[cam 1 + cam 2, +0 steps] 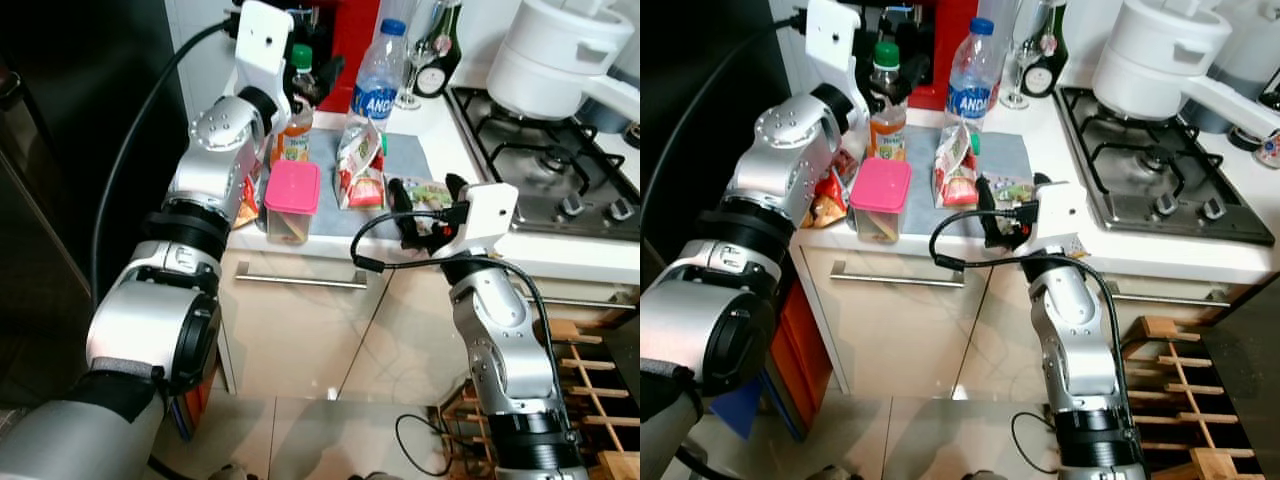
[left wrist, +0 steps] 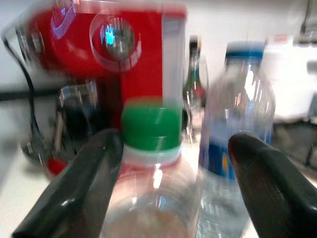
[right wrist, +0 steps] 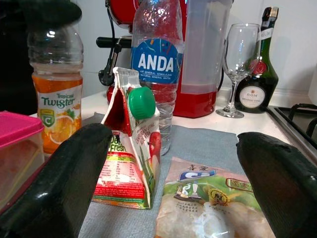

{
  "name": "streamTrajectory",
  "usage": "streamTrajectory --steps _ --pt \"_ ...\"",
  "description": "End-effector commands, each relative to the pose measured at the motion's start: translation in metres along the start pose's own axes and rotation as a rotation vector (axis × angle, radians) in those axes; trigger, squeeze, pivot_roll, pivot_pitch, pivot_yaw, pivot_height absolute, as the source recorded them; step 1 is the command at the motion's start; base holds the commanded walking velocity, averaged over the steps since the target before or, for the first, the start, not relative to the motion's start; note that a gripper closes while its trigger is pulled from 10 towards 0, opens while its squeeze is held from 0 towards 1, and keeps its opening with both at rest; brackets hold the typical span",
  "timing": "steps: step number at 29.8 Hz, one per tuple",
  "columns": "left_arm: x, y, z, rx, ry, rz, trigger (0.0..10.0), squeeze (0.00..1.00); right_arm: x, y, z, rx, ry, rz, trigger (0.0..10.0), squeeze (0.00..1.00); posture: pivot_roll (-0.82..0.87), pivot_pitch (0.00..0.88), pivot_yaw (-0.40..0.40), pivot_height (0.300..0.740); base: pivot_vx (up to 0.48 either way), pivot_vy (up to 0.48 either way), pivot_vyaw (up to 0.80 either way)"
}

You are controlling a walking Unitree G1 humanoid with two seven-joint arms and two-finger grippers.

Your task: Restocking fridge

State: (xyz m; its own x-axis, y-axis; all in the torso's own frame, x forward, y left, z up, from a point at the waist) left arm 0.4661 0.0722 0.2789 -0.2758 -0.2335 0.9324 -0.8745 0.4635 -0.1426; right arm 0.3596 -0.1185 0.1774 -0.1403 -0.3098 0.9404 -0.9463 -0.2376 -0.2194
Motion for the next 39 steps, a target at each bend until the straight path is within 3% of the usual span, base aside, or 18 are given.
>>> streamTrajectory --steps 1,7,15,20,24,28,35,36,39 --pt "-0.021 0.0 0.011 -0.037 0.075 -0.086 0.0 0.0 -0.001 -0.001 0.002 -0.007 -0.002 -0.012 10.0 0.0 -0.08 0.0 -0.069 0.74 0.0 0.0 0.0" --pt "-0.041 0.004 0.011 -0.019 0.152 -0.154 0.0 0.0 -0.001 -0.001 0.002 -0.004 0.001 -0.015 10.0 0.0 -0.08 0.0 -0.068 0.74 0.0 0.0 0.0" --pt "-0.036 0.003 0.014 -0.04 0.132 -0.131 0.0 0.0 -0.001 -0.002 0.002 -0.003 0.004 -0.019 10.0 0.0 -0.08 0.0 -0.068 0.74 0.0 0.0 0.0" --pt "-0.024 0.001 0.018 -0.066 0.046 -0.074 0.0 0.0 -0.001 -0.002 0.003 -0.002 0.007 -0.021 10.0 0.0 -0.09 0.0 -0.069 0.74 0.0 0.0 0.0" --pt "0.001 -0.001 0.016 -0.056 -0.03 0.023 0.0 0.0 0.0 -0.003 0.004 -0.003 0.011 -0.02 10.0 0.0 -0.08 0.0 -0.072 0.74 0.0 0.0 0.0" --pt "0.013 -0.002 0.012 -0.041 -0.052 0.068 0.0 0.0 0.0 -0.004 0.005 -0.002 0.012 -0.019 10.0 0.0 -0.08 0.0 -0.073 0.74 0.0 0.0 0.0" --pt "0.073 0.008 -0.024 0.095 -0.071 0.295 0.0 0.0 0.002 -0.012 0.002 0.006 0.008 -0.004 10.0 0.0 -0.05 0.0 -0.082 0.74 0.0 0.0 0.0" --pt "0.073 0.008 -0.024 0.095 -0.071 0.295 0.0 0.0 0.002 -0.012 0.002 0.006 0.008 -0.004 10.0 0.0 -0.05 0.0 -0.082 0.74 0.0 0.0 0.0" --pt "0.099 0.016 -0.032 0.124 -0.09 0.391 0.0 0.0 0.004 -0.016 0.002 0.004 0.01 0.008 10.0 0.0 -0.04 0.0 -0.083 0.74 0.0 0.0 0.0"
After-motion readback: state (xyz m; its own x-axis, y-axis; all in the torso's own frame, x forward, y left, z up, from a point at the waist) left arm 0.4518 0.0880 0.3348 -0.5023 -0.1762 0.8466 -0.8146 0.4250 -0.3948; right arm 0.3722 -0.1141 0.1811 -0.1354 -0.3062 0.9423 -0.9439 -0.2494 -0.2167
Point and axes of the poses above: a point about 5 cm out from each wrist's last joint towards the gripper, its own y axis pointing back from the gripper into the wrist, its own x axis along the axis of the wrist's last joint, z = x × y, the point moved 6 cm from there along -y, pointing out of the wrist towards the gripper, and after that the axes turned 12 degrees about -y, right-handed, at the moved point
